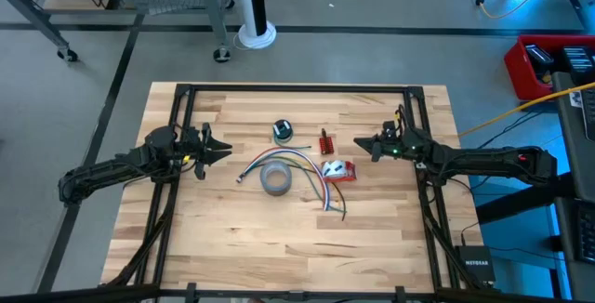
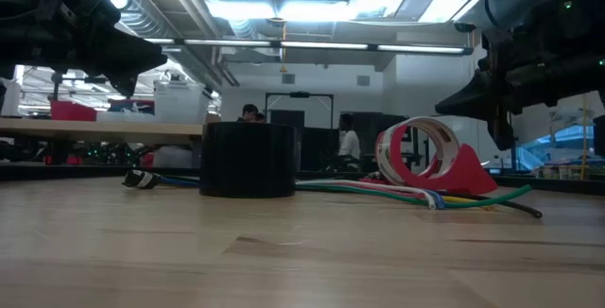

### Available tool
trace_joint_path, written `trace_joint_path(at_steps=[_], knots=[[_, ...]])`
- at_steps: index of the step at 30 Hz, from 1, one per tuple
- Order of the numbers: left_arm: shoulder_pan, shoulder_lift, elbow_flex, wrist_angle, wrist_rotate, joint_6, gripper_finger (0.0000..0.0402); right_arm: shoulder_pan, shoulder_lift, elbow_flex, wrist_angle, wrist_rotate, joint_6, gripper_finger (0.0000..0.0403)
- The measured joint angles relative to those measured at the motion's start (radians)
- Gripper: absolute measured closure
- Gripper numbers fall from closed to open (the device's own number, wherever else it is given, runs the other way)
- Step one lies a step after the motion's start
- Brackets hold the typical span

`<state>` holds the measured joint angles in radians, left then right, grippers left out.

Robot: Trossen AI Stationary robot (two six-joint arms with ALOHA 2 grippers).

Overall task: Coil cords
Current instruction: Return to Home Position

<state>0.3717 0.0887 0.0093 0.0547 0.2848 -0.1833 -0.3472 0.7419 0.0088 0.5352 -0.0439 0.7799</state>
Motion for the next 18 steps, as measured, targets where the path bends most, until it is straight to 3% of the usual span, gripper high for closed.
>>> trace_joint_path(at_steps=[10, 18], knots=[[0.000, -0.007, 0.000, -0.001, 0.000, 0.000, 0.0314, 0.000, -0.008, -0.001, -0.049, 0.000, 0.000, 0.0400], [-0.038, -0.084, 0.000, 0.020, -0.004, 0.000, 0.0314, 0.000, -0.184, -0.001, -0.180, 0.000, 0.000, 0.0400]])
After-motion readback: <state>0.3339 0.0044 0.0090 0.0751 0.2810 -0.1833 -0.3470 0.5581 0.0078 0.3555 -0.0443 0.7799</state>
